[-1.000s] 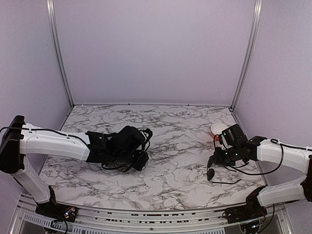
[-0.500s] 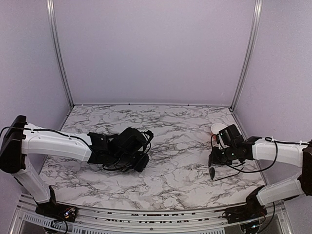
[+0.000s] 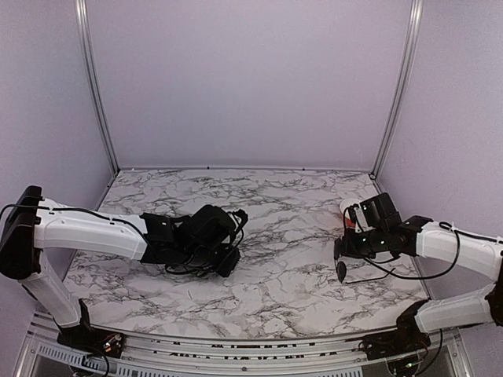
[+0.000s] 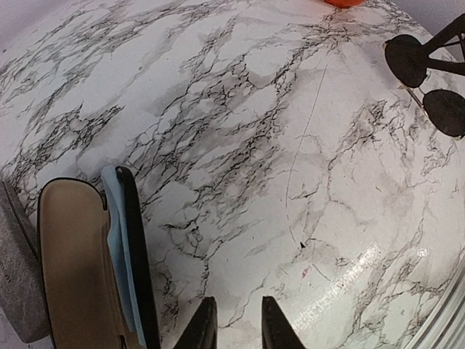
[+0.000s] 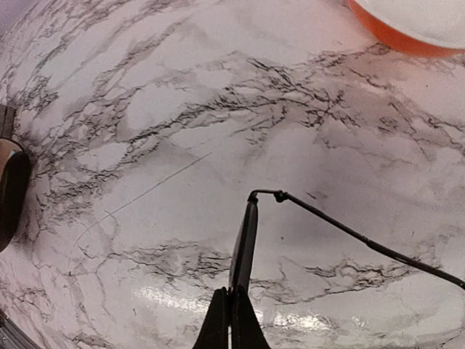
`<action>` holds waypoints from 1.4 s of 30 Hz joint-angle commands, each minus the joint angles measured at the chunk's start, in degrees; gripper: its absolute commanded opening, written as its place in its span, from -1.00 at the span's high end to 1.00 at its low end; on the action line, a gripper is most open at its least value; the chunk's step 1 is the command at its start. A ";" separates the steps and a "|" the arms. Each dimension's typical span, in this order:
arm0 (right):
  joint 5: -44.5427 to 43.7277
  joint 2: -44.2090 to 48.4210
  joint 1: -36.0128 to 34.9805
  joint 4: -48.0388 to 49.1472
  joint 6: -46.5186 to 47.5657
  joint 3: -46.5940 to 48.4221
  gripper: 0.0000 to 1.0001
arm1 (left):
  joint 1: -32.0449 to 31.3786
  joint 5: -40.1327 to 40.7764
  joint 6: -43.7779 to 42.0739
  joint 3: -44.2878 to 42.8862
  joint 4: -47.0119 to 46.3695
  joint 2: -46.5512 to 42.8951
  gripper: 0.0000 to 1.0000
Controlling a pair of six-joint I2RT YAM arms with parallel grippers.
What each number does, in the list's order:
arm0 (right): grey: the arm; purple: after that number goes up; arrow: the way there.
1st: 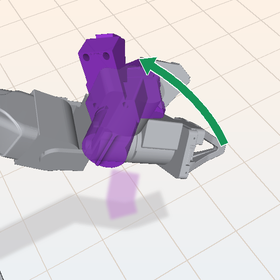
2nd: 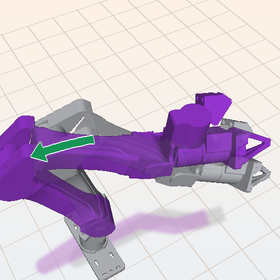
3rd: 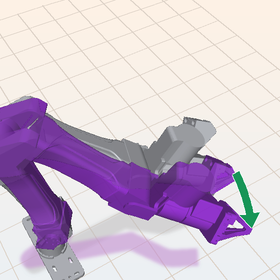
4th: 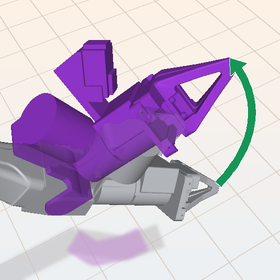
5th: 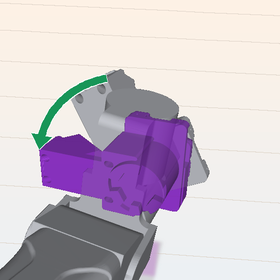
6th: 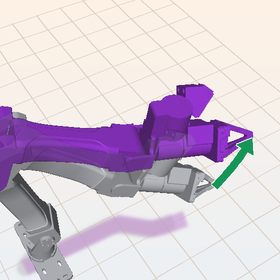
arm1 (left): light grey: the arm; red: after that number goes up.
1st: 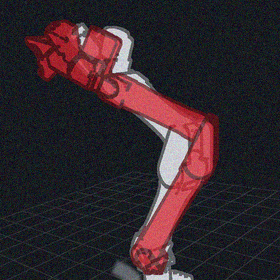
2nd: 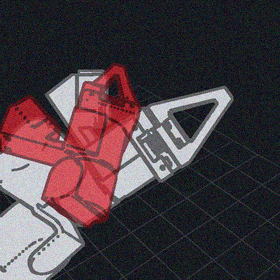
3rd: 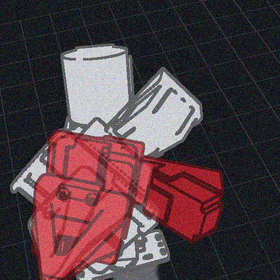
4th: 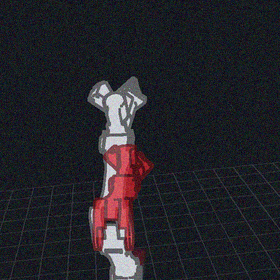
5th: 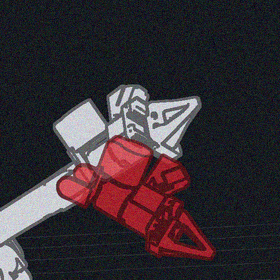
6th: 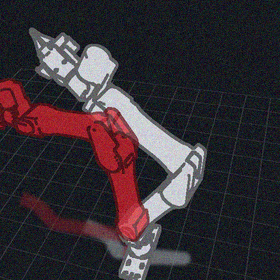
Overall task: Organize the sunglasses
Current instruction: Pick up the sunglasses from the center of the board, then fold the right temple of the sunglasses on the sunglasses.
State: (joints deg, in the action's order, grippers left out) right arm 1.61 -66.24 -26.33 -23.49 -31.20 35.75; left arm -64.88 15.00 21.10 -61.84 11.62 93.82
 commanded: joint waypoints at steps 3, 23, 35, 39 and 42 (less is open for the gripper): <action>14.32 6.98 0.44 3.92 5.28 5.71 1.00 | -0.21 -0.49 -4.55 -2.27 -1.62 -4.80 0.56; 48.40 6.45 -14.03 18.77 28.40 15.47 1.00 | 3.07 -36.05 -34.01 9.81 -25.34 -21.28 -0.50; 52.95 0.74 -23.04 13.73 39.84 19.55 1.00 | 4.13 -47.25 -38.53 10.52 -25.24 -24.52 -0.49; 52.74 0.38 -23.75 17.09 39.83 19.30 1.00 | 4.70 -52.74 -36.17 9.26 -25.18 -22.52 -0.45; 54.91 0.63 -24.09 19.66 39.51 19.54 1.00 | 7.31 -52.30 -28.18 9.70 -27.68 -22.52 -0.45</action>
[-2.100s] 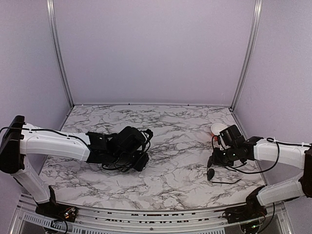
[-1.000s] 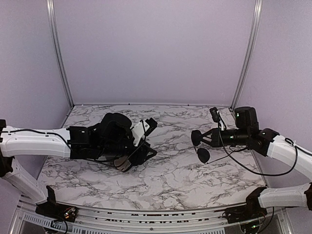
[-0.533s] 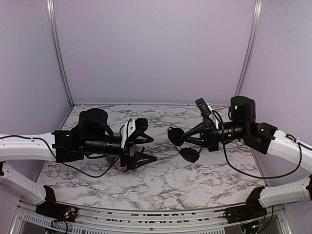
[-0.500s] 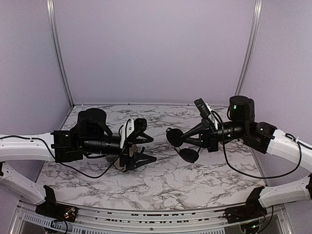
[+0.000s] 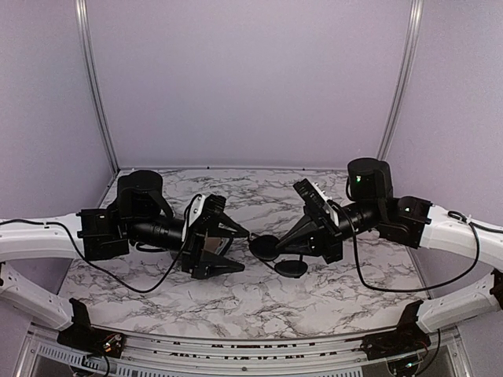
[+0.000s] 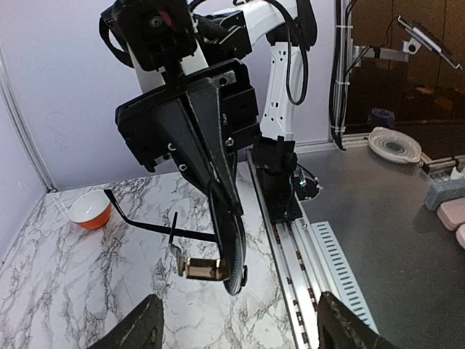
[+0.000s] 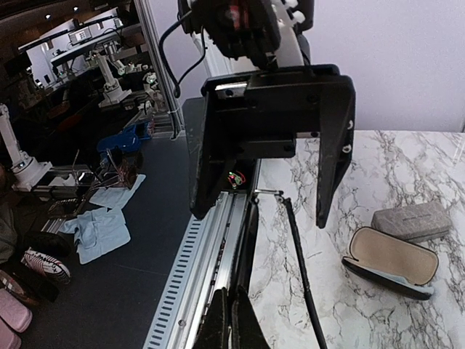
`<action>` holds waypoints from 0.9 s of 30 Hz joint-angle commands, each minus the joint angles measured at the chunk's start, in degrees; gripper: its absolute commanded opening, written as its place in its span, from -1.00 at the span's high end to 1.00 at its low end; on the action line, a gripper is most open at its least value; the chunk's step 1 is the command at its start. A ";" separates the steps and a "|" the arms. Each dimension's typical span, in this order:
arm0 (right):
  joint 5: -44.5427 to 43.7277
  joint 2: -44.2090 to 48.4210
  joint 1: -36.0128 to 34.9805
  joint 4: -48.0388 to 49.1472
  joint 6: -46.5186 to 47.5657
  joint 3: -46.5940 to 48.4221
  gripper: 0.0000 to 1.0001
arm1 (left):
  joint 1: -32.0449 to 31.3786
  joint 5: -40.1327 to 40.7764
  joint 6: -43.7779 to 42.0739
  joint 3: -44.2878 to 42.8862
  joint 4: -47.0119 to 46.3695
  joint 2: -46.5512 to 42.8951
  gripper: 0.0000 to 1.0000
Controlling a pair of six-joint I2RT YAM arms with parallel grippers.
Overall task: Organize the sunglasses
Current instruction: Fold the right temple of the sunglasses on the sunglasses.
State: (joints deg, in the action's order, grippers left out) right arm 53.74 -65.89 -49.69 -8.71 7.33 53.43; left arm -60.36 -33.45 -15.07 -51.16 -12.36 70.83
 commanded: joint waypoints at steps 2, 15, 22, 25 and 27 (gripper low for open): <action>4.45 0.59 -0.99 5.79 0.89 2.26 1.00 | 7.20 -6.35 18.63 1.56 -12.45 0.17 -0.40; 13.05 -2.77 -5.31 16.85 -3.93 7.63 1.00 | 13.42 -0.75 47.09 1.79 -27.96 14.28 0.10; 14.29 -7.20 -7.52 19.03 -4.16 10.86 1.00 | 13.24 -2.42 57.93 -5.79 -28.05 25.25 0.33; 14.70 -9.44 -8.43 21.44 -4.87 12.26 1.00 | 11.71 -4.04 58.84 -7.99 -28.41 27.47 0.33; 15.05 -11.19 -8.79 22.92 -5.15 13.33 1.00 | 10.69 -5.19 59.78 -9.37 -29.09 28.49 0.32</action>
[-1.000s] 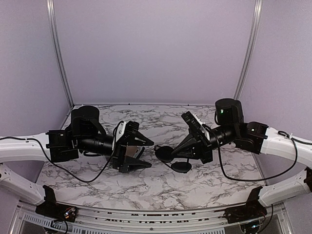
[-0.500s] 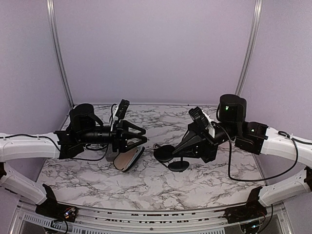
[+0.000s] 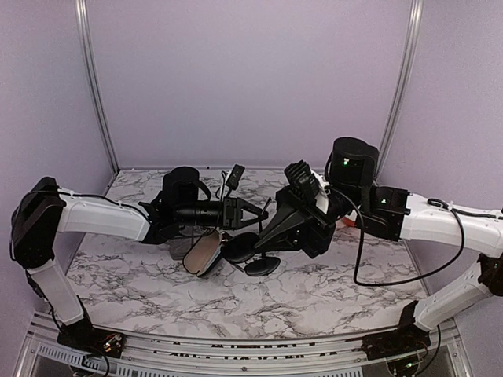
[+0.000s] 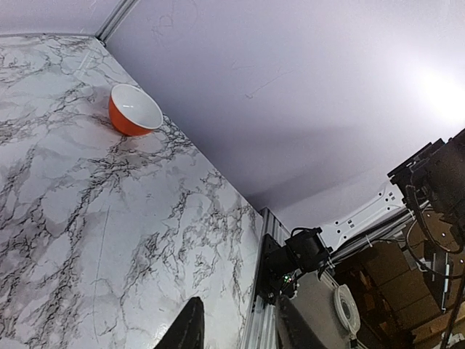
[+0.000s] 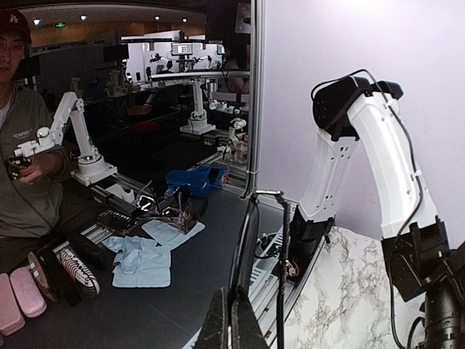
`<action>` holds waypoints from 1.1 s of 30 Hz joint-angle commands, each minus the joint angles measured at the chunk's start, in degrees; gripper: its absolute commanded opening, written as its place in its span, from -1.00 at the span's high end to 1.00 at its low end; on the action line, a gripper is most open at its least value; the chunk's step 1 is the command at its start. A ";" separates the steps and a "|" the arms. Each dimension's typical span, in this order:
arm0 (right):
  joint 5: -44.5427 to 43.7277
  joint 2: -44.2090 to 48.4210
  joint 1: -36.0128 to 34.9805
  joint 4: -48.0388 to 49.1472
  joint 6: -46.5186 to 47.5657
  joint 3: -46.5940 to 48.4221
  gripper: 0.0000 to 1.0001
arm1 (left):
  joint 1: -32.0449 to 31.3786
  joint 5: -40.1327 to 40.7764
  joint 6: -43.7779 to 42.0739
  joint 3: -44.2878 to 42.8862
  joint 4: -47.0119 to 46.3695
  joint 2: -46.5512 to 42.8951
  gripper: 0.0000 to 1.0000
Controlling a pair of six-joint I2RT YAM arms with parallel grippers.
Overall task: Organize the sunglasses
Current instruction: Fold the right temple of the sunglasses on the sunglasses.
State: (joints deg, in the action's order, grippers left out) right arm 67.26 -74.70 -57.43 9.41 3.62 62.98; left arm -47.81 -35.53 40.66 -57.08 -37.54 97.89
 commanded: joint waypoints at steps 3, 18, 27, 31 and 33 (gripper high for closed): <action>2.06 -4.57 -1.22 6.32 -1.47 5.35 1.00 | -2.52 -5.31 7.41 -4.39 -6.48 2.46 0.32; -2.07 -5.62 0.81 12.72 -3.96 2.21 1.00 | -2.64 -8.28 12.99 4.67 -23.00 -6.56 0.32; -9.09 -5.35 5.31 23.41 -12.41 -3.55 1.00 | -2.64 -8.80 11.67 8.07 -25.72 -12.57 0.31; -12.08 -5.17 6.66 27.06 -14.71 -4.48 1.00 | -2.64 -8.65 11.28 9.21 -25.72 -13.83 0.31; -12.46 -5.40 6.80 27.56 -15.42 -4.49 1.00 | -2.64 -8.62 11.04 9.65 -25.70 -14.16 0.30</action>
State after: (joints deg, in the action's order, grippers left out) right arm 58.39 -81.58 -51.33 31.00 -8.14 57.91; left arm -50.57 -43.40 53.04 -48.71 -60.71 85.34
